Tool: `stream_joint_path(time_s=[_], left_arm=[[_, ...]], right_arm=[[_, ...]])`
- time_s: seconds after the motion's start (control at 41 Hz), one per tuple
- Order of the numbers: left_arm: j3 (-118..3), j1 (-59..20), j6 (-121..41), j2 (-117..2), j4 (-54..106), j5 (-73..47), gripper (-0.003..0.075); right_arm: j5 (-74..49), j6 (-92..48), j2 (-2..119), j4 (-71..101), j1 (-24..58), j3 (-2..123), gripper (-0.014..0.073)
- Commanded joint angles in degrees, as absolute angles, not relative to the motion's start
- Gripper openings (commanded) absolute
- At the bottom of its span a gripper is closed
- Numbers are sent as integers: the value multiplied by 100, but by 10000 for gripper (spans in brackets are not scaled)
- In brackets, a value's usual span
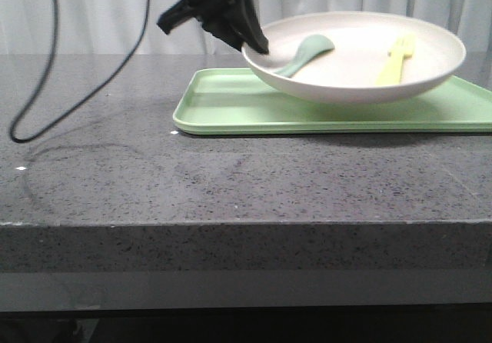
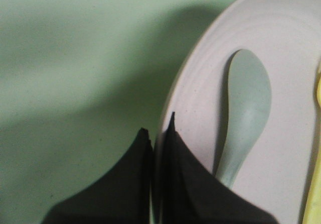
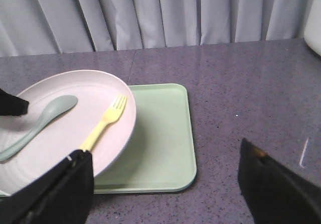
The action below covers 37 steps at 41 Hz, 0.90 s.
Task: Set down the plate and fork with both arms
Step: 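Lift and carry the plate with the left gripper onto the green tray, then open the left gripper and raise it away from the plate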
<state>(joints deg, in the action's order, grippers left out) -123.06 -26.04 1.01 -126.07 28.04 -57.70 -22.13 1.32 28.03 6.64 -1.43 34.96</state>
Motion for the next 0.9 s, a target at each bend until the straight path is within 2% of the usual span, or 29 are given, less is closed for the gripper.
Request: stream_joint_path(time_s=[0.0,0.439,0.561,0.78,0.878], left_arm=[[-13039,-2639,794,-12582,2850,-5621,-18],[-13361,-2648,1347,-12892,2793,-5595,-4],[-13361,-2648,1347,-12892,2783,-5620,76],[-13380,-2625,1335,-12881,2770,-5828,298],[-13461,-2555,1173,-12826,2741,-6145,355]], right_arm=[[-1786,118,2860,689,-154,3688,610],[-1741,118,2860,689,-154,3688,610],[-1741,118,2860,689,-154,3688,610],[-1741,118,2860,689,-154,3688,610],[-1735,118,2860,689,-154,3688,610]])
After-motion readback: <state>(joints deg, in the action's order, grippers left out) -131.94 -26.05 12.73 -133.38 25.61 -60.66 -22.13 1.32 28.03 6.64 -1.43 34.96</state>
